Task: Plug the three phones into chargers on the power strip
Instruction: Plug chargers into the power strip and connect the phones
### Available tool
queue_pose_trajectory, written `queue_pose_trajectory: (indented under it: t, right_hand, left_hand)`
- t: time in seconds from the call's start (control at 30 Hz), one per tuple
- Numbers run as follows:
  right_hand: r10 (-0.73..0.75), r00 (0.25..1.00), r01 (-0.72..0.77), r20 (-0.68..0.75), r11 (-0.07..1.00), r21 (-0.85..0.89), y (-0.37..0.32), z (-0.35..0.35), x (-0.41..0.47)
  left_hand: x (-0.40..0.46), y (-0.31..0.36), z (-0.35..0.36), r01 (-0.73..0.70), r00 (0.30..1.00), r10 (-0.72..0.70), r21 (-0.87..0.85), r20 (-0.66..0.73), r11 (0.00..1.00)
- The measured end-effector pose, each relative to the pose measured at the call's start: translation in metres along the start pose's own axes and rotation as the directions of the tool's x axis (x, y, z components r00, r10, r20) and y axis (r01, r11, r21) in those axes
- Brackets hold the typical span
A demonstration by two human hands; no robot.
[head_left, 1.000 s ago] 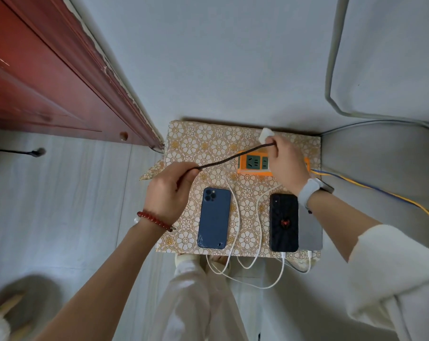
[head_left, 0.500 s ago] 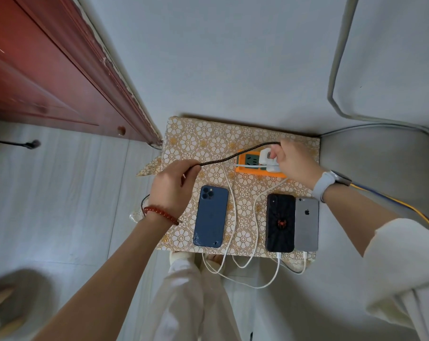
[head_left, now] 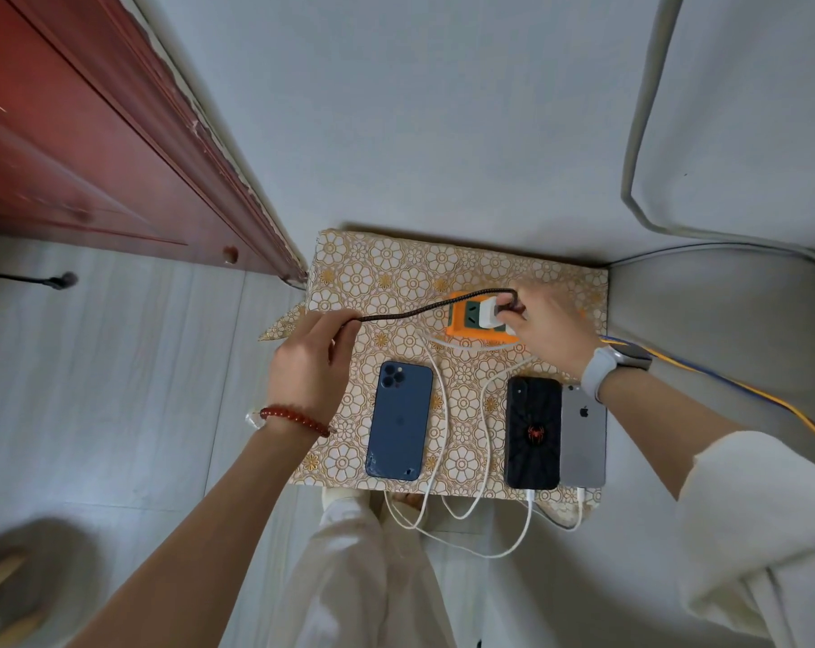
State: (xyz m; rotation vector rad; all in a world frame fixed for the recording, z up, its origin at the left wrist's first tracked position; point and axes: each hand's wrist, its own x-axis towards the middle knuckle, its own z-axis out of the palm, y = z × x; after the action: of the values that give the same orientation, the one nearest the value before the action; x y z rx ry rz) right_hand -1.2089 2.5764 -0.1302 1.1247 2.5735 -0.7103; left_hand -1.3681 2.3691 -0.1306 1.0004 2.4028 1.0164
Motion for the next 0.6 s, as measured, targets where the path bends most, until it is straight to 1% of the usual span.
queue_pose_trajectory:
  t: [0.13,0.2,0.3,0.43,0.6]
  right_hand:
    - [-0.015,0.994,0.000,-0.109,0.990,-0.138,-0.003,0.008,-0.001]
    - [0.000,0.985,-0.024,-0.173,0.990,-0.139,-0.004,0.013,-0.003]
    - [-0.006,0.966,-0.020,-0.257,0.995,-0.097,-0.005,0.020,-0.003]
    - [-0.038,0.955,0.009,-0.293,0.995,-0.100,-0.004,0.026,-0.005]
    - [-0.011,0.951,-0.020,-0.308,0.995,-0.099,0.002,0.029,-0.008]
  left_hand:
    - [0.001,-0.004,-0.001,0.002,1.000,-0.002,0.025,-0.005,1.000]
    - [0.001,-0.006,-0.002,0.000,1.000,0.000,0.036,-0.008,0.999]
    - [0.003,-0.009,-0.003,0.007,1.000,-0.005,0.047,-0.023,0.999]
    - [0.006,-0.013,-0.003,0.023,0.999,-0.022,0.038,-0.030,0.999]
    - [0.008,-0.009,-0.005,-0.015,1.000,0.014,0.039,0.016,0.999]
